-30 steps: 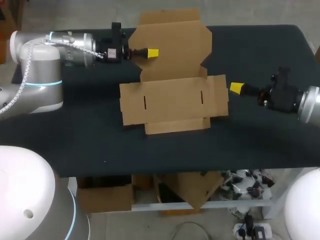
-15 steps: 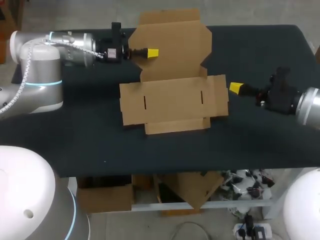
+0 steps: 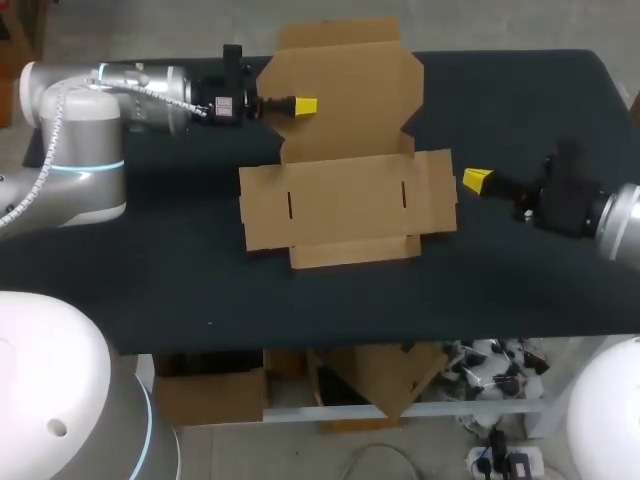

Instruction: Assemble the packaging by folding the flat box into shape, placing the metal phone stand inside, and closing the box properly

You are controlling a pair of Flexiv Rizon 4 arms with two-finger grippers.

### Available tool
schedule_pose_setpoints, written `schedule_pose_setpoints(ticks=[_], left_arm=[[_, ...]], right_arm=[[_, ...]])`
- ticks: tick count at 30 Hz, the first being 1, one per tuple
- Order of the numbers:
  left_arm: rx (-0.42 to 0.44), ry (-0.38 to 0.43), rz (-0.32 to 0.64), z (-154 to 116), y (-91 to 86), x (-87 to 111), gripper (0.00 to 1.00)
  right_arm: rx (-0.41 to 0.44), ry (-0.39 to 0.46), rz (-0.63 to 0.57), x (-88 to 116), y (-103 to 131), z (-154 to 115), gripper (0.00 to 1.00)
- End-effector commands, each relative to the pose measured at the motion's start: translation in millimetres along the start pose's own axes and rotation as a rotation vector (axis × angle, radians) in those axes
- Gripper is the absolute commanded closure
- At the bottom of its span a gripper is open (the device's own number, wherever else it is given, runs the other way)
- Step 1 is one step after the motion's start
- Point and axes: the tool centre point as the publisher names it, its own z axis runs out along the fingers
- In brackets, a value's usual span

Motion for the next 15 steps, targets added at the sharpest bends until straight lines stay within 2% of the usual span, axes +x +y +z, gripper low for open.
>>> schedule_pose_setpoints(ticks=[1,6,15], left_arm=[[0.001,0.006,0.000,0,0.1,-2.0,1.00],[0.014,0.002,0.055,1,-4.0,-0.4,1.00],[0.008,-0.010,0.127,8,-10.0,1.5,1.00]], right_arm=[[-0.013,-0.010,-0.006,4,-7,-8,1.00],[-0.015,-0.015,-0.003,2,-16,-10,1.00],[-0.020,-0.008,-0.018,2,-17,-13,1.00]])
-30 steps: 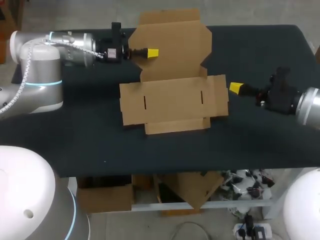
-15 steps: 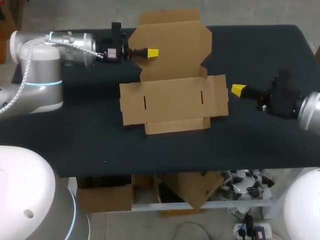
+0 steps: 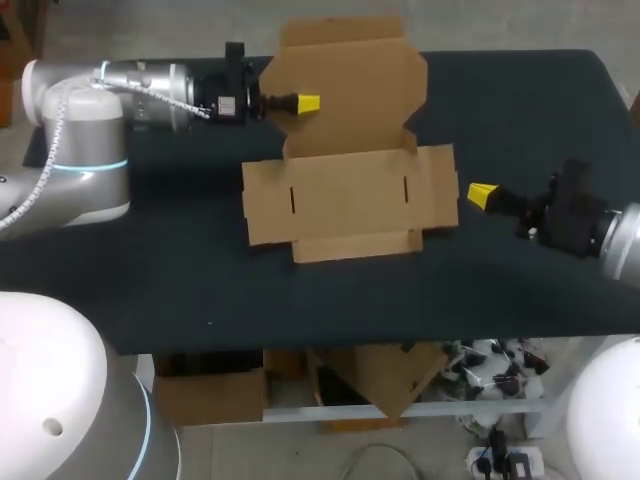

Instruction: Assemble the packaging by folding the flat box into shape, placing the metal phone stand inside, and closing the box properly

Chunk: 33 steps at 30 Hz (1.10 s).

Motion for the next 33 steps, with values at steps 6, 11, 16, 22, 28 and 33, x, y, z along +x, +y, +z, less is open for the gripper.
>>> schedule_pose_setpoints(ticks=[6,11,16,22,28,33], left_arm=[[0.001,-0.018,0.041,5,-6.7,0.0,1.00],[0.006,-0.024,0.068,6,-9.7,-0.1,1.00],[0.013,-0.027,0.088,5,-12.7,-0.4,1.00],[0.014,-0.030,0.109,6,-15.7,0.1,1.00],[0.015,-0.033,0.124,6,-16.6,-0.5,1.00],[0.017,-0.033,0.132,6,-17.1,-1.1,1.00]], right_arm=[[-0.009,0.008,-0.016,0,-4,-3,1.00],[-0.011,0.020,-0.030,2,-6,-3,1.00],[-0.002,0.025,-0.050,5,-8,-1,1.00],[0.001,0.034,-0.062,7,-10,1,1.00],[0.003,0.040,-0.075,9,-12,4,1.00],[0.003,0.041,-0.084,11,-14,5,1.00]])
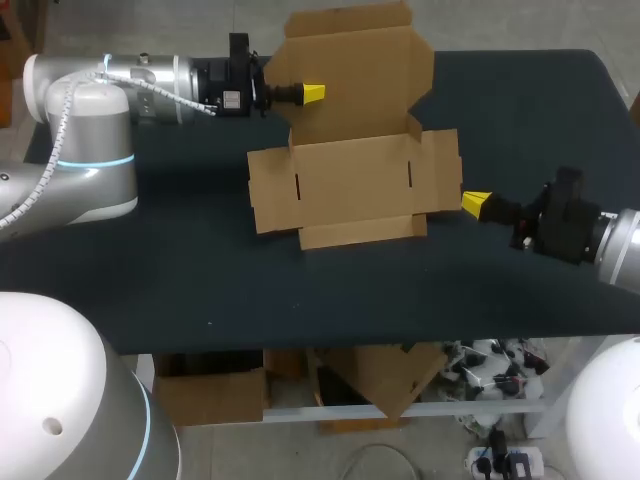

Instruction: Assemble the packaging by folding the flat box into shape, placing the metal phone stand inside, and closing the box properly

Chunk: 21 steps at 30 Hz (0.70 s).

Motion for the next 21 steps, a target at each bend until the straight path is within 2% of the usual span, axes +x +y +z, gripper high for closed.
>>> schedule_pose_setpoints(ticks=[1,21], left_arm=[[0.003,-0.001,0.006,0,-0.2,0.2,1.00],[-0.022,0.050,0.069,8,-6.1,9.3,1.00]], right_arm=[[-0.007,0.001,-0.005,2,-3,1,1.00],[-0.002,-0.006,-0.032,8,-17,2,1.00]])
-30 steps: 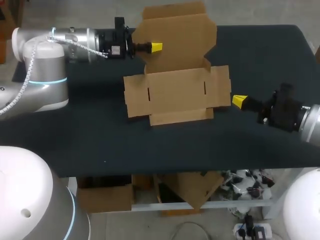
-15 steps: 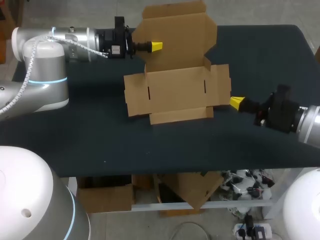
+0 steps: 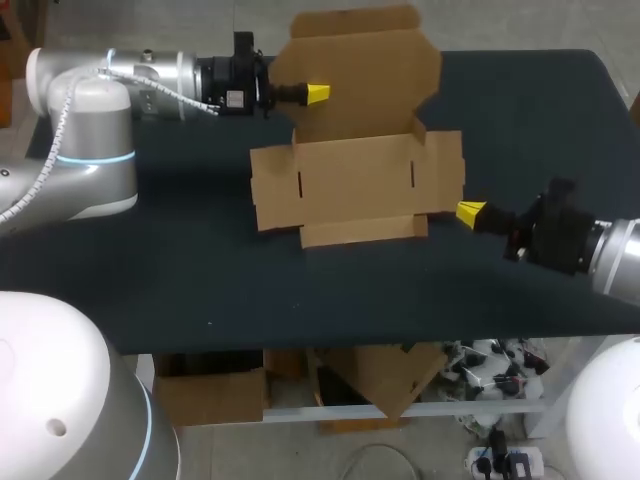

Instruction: Assemble the packaging by folding the flat box into shape, placing the metal phone stand inside, and closing the box properly

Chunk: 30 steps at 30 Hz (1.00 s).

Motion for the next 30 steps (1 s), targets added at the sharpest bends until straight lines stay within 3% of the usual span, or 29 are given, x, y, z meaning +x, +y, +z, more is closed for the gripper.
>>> schedule_pose_setpoints(ticks=[1,30], left_arm=[[-0.006,0.017,0.008,1,-1.3,-0.6,1.00],[0.006,0.118,0.091,7,4.2,18.7,1.00]], right_arm=[[-0.007,-0.004,-0.004,2,-2,0,1.00],[0.009,0.001,-0.025,14,-11,16,1.00]])
